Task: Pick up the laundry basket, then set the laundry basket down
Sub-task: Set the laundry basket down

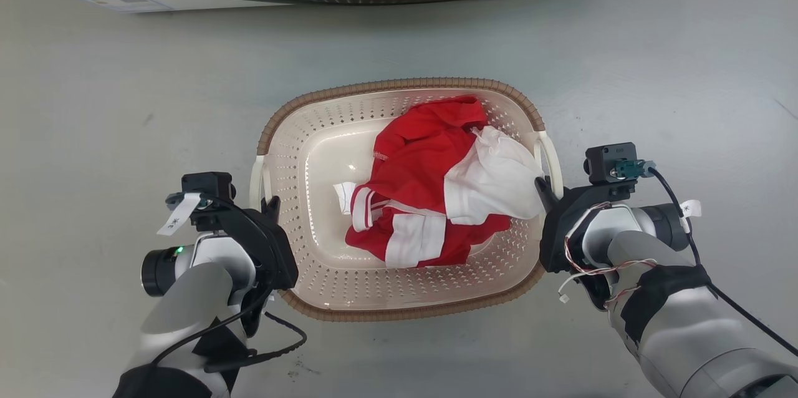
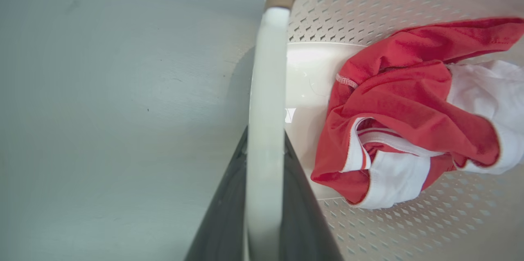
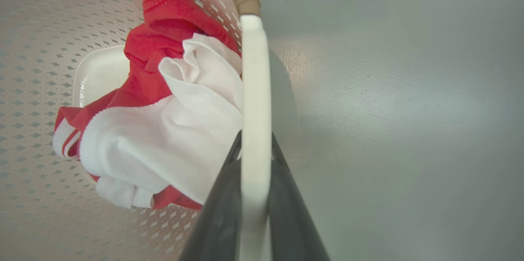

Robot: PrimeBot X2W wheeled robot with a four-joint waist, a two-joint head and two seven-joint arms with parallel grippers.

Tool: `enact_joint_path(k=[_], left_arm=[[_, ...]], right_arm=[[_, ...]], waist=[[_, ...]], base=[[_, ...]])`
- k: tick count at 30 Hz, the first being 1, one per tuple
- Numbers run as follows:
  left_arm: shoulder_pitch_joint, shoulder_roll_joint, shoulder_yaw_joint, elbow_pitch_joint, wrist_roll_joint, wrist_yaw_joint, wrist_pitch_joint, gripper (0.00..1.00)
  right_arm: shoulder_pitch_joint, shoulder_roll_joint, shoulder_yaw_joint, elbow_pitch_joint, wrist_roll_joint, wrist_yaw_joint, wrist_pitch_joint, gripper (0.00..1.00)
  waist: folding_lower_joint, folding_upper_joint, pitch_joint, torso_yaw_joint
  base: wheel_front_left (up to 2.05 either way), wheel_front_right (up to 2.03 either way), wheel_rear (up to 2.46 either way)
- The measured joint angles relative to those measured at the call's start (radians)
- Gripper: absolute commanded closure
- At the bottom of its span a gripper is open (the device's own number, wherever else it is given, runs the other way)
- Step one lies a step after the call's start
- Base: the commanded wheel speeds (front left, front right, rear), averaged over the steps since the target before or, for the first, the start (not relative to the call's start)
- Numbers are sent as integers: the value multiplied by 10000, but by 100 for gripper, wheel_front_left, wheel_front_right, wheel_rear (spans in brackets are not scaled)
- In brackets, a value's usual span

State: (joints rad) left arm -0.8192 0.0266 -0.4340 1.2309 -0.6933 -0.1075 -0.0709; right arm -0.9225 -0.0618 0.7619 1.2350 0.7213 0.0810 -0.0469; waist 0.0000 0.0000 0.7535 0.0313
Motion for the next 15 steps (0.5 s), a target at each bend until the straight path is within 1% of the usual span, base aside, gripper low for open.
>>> enact_joint_path(k=[1, 2, 3, 4, 5, 6, 7, 13, 15], left_arm=[[-8, -4, -4, 12, -6, -6, 2, 100], [-19, -4, -8, 29, -8, -42, 4, 97], [-34, -4, -13, 38, -8, -59, 6, 81], [-52, 0, -17, 48, -10, -73, 31, 65], [-81, 4, -21, 61, -12, -75, 33, 42], [-122, 17, -25, 79, -25, -75, 42, 16], [-134, 27, -35, 86, -25, -79, 44, 0], [-146, 19, -46, 102, -125, -84, 56, 0], [-141, 17, -71, 105, -330, -86, 71, 0]], right_arm=[[-17, 0, 2, 8, 0, 15, -19, 100], [-37, 0, 12, 17, -2, 31, -61, 82], [-61, -2, 21, 29, -6, 31, -75, 61], [-76, -8, 23, 46, -8, 31, -81, 30], [-80, -23, 23, 58, -12, 31, -105, 0], [-81, -33, 25, 73, -15, 35, -163, 0], [-82, -35, 25, 77, -15, 46, -171, 0], [-99, -36, 36, 104, -15, 81, -297, 0], [-98, -38, 46, 121, -15, 90, -387, 0]], waist=[[0, 0, 17, 3], [0, 0, 33, 7], [0, 0, 47, 10], [0, 0, 59, 14], [0, 0, 68, 17], [0, -1, 74, 20], [0, -1, 77, 24], [0, -1, 50, 47], [0, -1, -2, 54]], base=[[0, 0, 0], [0, 0, 0], [0, 0, 0], [0, 0, 0], [0, 0, 0], [0, 0, 0], [0, 0, 0], [0, 0, 0], [0, 0, 0]])
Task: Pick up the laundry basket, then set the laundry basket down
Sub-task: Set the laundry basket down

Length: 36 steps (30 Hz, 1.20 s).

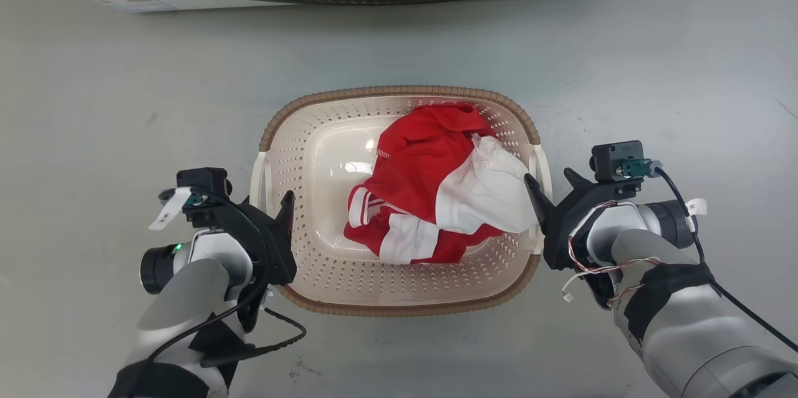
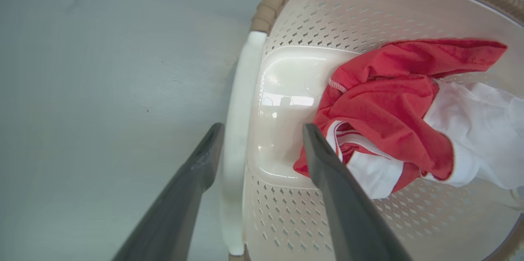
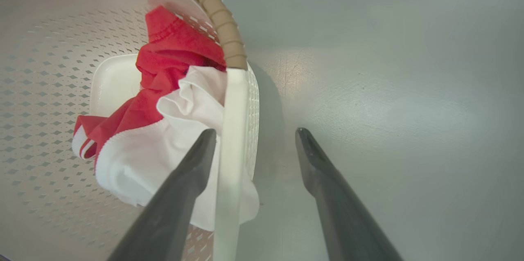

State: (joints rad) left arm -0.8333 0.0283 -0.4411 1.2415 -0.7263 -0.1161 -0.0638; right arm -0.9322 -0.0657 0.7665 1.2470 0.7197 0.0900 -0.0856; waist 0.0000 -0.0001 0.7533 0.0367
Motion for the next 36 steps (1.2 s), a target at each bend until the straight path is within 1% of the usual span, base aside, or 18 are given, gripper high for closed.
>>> enact_joint_path(k=[2, 4, 12, 21, 28, 33, 36], left_arm=[[16, 2, -10, 10, -35, -54, -44, 0], [34, -2, -21, 23, -35, -69, -98, 0], [543, 12, -148, 96, 6, -71, -719, 0], [1185, 322, -232, 75, 148, -73, -1597, 0], [1654, 499, -190, -104, 163, -71, -1797, 0], [1935, 581, -165, -514, 372, -58, -1856, 0], [2094, 654, -157, -884, 453, 23, -1858, 0]], right_arm=[[3, 0, 0, 13, 0, 69, -88, 0], [10, 0, 4, 19, 0, 69, -182, 0], [513, 0, 61, 35, -2, 157, -775, 0], [1291, 8, -10, -73, 31, 219, -1346, 0], [1796, 17, -69, -324, 104, 245, -1540, 0], [2083, 19, -119, -656, 105, 247, -1624, 0], [2183, 23, -228, -918, 107, 247, -1632, 0]], waist=[[0, 0, -87, 0], [0, 0, -198, -3], [0, 0, -910, -39], [-1, 0, -2037, -148], [-2, 0, -2849, -286], [-2, -1, -3509, -416], [-2, -1, -3882, -492]], base=[[0, 0, 0], [0, 0, 0], [0, 0, 0], [0, 0, 0], [0, 0, 0], [0, 0, 0], [0, 0, 0]])
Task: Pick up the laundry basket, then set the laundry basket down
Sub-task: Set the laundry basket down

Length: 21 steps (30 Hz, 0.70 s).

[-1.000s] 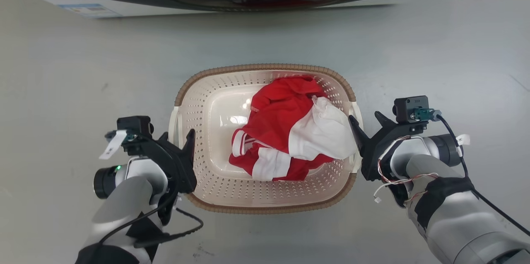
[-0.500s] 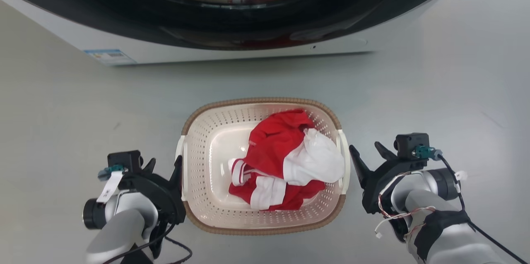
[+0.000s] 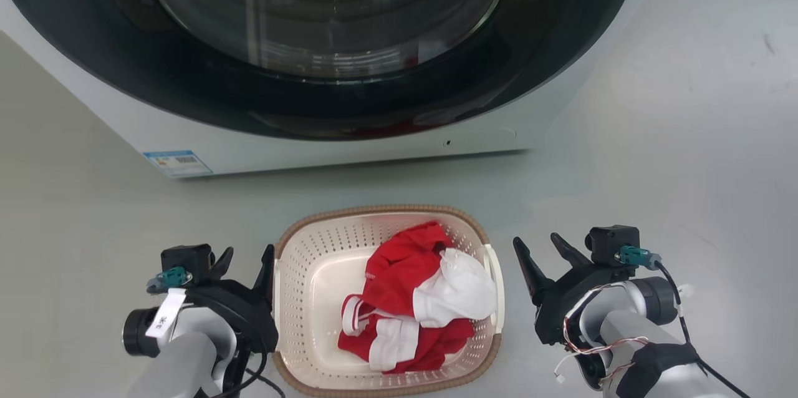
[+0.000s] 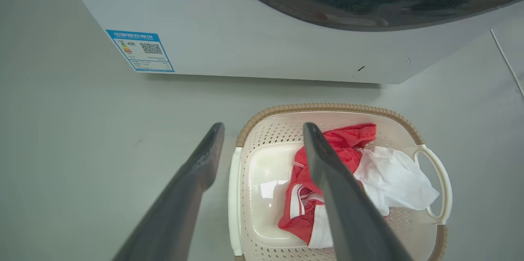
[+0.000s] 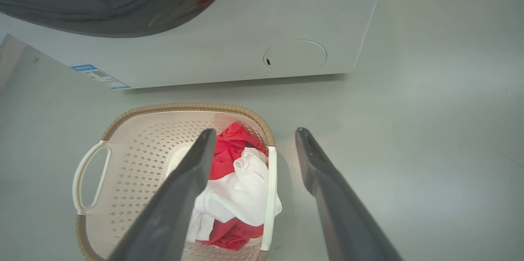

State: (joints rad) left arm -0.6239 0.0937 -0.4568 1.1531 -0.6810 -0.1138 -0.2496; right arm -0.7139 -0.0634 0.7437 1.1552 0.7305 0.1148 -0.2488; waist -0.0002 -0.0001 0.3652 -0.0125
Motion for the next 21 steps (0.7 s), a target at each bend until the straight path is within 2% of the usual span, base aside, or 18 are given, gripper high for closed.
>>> enact_joint_path(k=[8, 21], left_arm=[[455, 224, 111, -1630, 552, 418, 0, 0], [2340, 905, 548, -5056, 1569, 1482, 0, 0]], right_arm=[[581, -311, -485, -1108, 12, -109, -4, 0], [1878, -1202, -1260, -3965, -798, -1057, -6, 0]], waist=[[0, 1, -887, -117], [1, 0, -2276, -33]], base=[[0, 0, 0], [0, 0, 0]])
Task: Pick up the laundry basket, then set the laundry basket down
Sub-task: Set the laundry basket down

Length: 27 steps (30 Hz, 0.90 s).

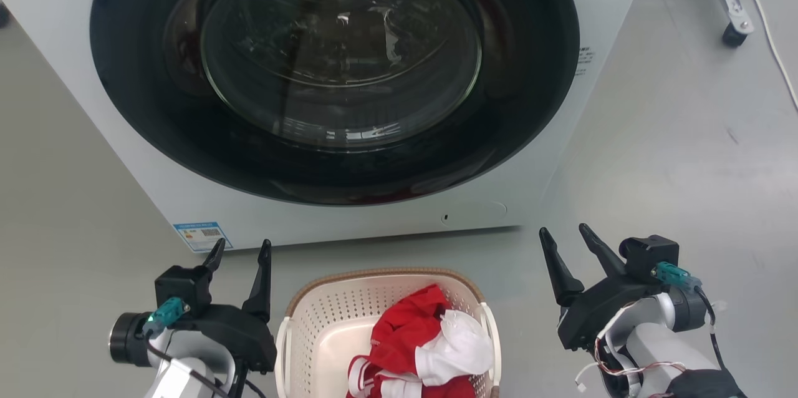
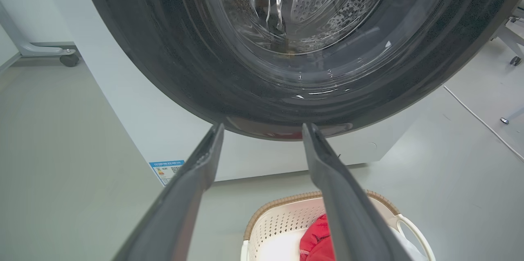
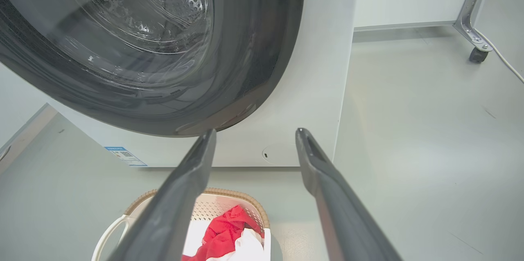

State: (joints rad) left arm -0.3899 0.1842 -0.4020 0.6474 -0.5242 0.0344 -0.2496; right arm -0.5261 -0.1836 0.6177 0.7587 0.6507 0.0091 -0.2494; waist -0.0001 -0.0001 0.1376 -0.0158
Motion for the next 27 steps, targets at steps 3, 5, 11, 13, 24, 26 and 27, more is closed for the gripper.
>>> enact_joint_path(k=[3, 5, 11, 13, 24, 26, 27], left_arm=[[482, 176, 92, -846, 307, 221, -2, 0], [800, 267, 132, -1373, 431, 328, -2, 0], [1721, 443, 328, -2972, 767, 548, -2, 0], [2018, 479, 380, -3423, 894, 621, -2, 0], [3255, 589, 777, -5037, 1112, 803, -2, 0], [3419, 589, 874, -5160, 1124, 813, -2, 0], [3485, 587, 922, -5216, 1124, 813, -2, 0]], right_arm=[[326, -161, -142, -685, -251, -228, 0, 0], [566, -270, -232, -1150, -359, -370, 0, 0], [1337, -598, -518, -2502, -788, -817, 0, 0], [1559, -698, -612, -2932, -926, -903, -2, 0], [2731, -1039, -1220, -4660, -1492, -1246, -44, 0], [2933, -1064, -1344, -4836, -1532, -1250, -44, 0], [3012, -1066, -1398, -4926, -1569, -1250, -44, 0]], waist=[[0, 0, -258, 31], [0, 0, -414, 52], [1, 1, -791, 100], [0, 1, -887, 102], [2, 1, -1016, 34], [2, 1, -1019, 30], [2, 1, -1021, 29]], base=[[0, 0, 0], [0, 0, 0], [0, 0, 0], [0, 0, 0], [0, 0, 0], [0, 0, 0], [0, 0, 0]])
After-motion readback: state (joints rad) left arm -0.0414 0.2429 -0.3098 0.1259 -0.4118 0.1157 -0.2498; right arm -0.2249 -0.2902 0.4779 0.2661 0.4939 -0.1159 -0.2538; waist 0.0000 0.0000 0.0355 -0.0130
